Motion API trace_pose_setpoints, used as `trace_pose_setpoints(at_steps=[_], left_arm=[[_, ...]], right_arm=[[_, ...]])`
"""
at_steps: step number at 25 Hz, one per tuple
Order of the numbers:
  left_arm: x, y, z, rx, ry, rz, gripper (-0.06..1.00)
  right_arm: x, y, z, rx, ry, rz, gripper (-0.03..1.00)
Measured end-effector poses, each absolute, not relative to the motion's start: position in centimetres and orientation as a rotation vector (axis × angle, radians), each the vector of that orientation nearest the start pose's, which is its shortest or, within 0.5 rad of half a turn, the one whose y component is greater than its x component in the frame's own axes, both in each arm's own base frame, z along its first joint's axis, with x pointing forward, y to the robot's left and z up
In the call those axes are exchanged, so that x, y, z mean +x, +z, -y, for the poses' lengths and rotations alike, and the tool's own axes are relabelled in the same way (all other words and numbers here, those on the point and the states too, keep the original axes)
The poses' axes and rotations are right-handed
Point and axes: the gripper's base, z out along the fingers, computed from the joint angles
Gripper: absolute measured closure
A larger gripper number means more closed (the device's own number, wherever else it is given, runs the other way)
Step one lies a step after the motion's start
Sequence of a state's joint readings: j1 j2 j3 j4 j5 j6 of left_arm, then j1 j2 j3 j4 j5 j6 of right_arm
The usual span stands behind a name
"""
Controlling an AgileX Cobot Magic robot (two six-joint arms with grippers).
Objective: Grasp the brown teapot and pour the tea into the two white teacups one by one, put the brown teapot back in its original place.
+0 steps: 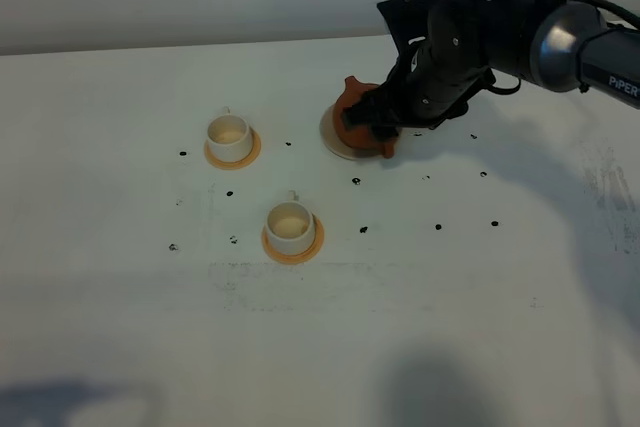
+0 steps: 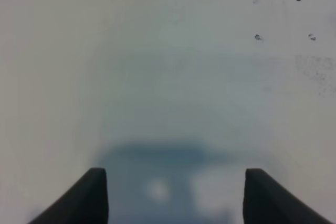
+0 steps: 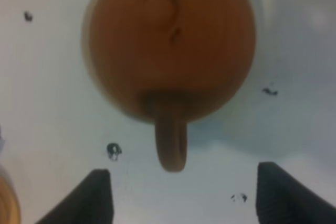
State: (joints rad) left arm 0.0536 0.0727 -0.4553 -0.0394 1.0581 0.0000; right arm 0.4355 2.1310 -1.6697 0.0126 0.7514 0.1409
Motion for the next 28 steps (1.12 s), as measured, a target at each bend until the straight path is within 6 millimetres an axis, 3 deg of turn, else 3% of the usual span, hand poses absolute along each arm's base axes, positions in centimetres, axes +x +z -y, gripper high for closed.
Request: trace_pose_setpoints(at_steps=[13,28], left_arm=[[1.1,26.5,0.3,-0.052,-0.014,-2.158,0.39],[1.1,26.5,0.3,-0.052,-0.014,-2.158,0.39]], right_arm=[[44.6,17.9,-20.8,-0.398,0.156,-2.76,0.38],[45.0,17.2,-20.0,-0.383,0.133,-2.791,0.38]])
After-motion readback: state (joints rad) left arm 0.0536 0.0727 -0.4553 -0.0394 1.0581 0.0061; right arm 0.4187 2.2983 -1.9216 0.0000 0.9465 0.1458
